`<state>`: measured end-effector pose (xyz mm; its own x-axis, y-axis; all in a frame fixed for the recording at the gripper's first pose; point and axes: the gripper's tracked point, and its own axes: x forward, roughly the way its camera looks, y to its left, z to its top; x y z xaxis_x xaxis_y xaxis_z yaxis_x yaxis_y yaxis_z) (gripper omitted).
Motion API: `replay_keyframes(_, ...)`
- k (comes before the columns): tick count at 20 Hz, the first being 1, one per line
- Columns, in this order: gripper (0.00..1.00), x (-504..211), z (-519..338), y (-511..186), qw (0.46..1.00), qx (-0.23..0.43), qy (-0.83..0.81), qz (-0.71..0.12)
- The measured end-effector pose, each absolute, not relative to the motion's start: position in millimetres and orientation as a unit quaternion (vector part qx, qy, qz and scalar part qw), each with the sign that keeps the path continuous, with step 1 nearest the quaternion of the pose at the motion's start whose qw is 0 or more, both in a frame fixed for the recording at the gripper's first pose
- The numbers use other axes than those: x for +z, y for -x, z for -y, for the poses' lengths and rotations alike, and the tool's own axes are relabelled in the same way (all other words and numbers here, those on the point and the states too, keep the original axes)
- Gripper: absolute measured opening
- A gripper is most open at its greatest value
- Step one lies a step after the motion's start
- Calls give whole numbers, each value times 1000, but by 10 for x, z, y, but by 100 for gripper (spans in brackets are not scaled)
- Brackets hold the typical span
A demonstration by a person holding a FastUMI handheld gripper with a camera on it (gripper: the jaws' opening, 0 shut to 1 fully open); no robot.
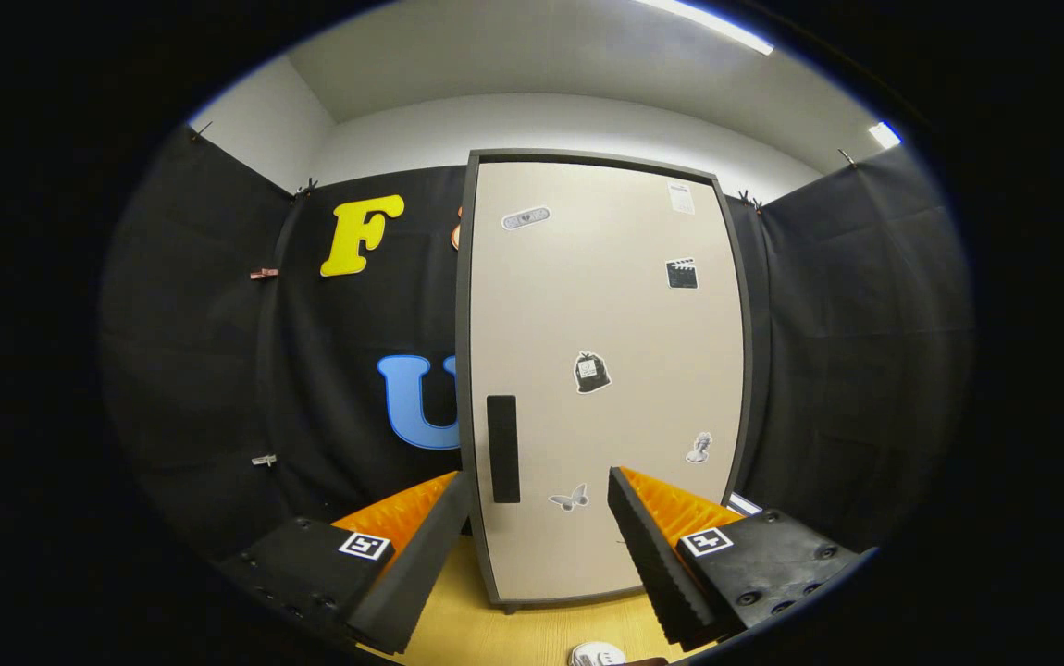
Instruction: Open the shoe cabinet door, grab the shoes and put them into the shoe cabinet, then close the shoe cabinet door.
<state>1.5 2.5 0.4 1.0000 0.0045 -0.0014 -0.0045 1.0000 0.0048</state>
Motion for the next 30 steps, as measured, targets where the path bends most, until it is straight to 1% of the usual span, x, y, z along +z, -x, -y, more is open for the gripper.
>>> replay_keyframes(7, 98, -6, -65, -70, 1000, 6, -3, -1)
replay_keyframes(12, 98, -63, -201, -252, 1000, 16, -10, -6)
replay_keyframes(17, 98, -179, -359, -588, 1000, 25, -12, -11)
replay_keyframes(26, 98, -467, -352, -1377, 1000, 2, -9, -26)
replay_keyframes(30, 98, -573, -246, -1619, 999, -15, -15, -34)
